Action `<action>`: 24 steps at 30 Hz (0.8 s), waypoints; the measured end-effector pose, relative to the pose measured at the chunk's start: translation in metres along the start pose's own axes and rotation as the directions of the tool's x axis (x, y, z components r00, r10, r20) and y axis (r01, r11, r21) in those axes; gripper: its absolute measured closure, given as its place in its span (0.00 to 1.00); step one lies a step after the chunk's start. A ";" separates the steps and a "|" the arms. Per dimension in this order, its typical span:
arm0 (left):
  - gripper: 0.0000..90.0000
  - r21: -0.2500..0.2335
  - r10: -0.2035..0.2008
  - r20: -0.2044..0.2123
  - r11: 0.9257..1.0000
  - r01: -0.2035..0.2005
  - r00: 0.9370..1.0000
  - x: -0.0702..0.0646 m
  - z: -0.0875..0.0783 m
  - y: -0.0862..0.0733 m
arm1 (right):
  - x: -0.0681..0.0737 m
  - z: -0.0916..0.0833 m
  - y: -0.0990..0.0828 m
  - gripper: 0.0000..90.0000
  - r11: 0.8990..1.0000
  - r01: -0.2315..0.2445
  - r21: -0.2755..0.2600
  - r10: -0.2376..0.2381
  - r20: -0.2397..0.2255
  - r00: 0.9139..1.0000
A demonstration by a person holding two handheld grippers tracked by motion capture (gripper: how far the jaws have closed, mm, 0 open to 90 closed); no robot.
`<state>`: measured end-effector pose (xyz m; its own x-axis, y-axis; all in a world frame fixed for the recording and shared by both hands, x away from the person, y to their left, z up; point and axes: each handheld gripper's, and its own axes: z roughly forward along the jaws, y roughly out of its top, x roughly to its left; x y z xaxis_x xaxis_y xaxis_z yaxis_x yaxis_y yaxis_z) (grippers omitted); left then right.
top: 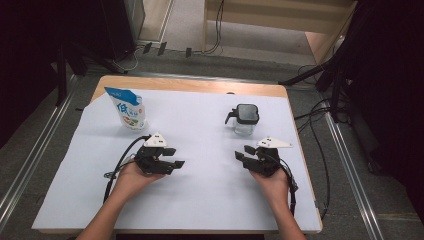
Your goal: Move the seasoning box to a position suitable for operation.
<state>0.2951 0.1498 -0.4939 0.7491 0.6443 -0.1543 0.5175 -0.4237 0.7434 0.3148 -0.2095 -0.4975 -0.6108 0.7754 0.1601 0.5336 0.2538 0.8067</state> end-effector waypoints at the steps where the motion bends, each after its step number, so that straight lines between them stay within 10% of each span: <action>1: 0.47 0.001 -0.006 0.000 1.000 0.006 1.000 0.001 -0.001 0.000 | -0.001 0.000 -0.001 0.59 1.000 -0.001 0.002 0.001 0.003 1.000; 24: 0.42 -0.016 -0.044 0.013 0.999 0.044 0.999 0.012 -0.014 -0.005 | -0.003 -0.001 -0.001 0.48 0.999 -0.029 -0.031 0.030 0.035 0.999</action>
<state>0.2956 0.1681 -0.4904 0.7307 0.6542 -0.1952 0.5435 -0.3844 0.7463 0.3156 -0.2129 -0.4981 -0.5732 0.8028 0.1643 0.5329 0.2129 0.8190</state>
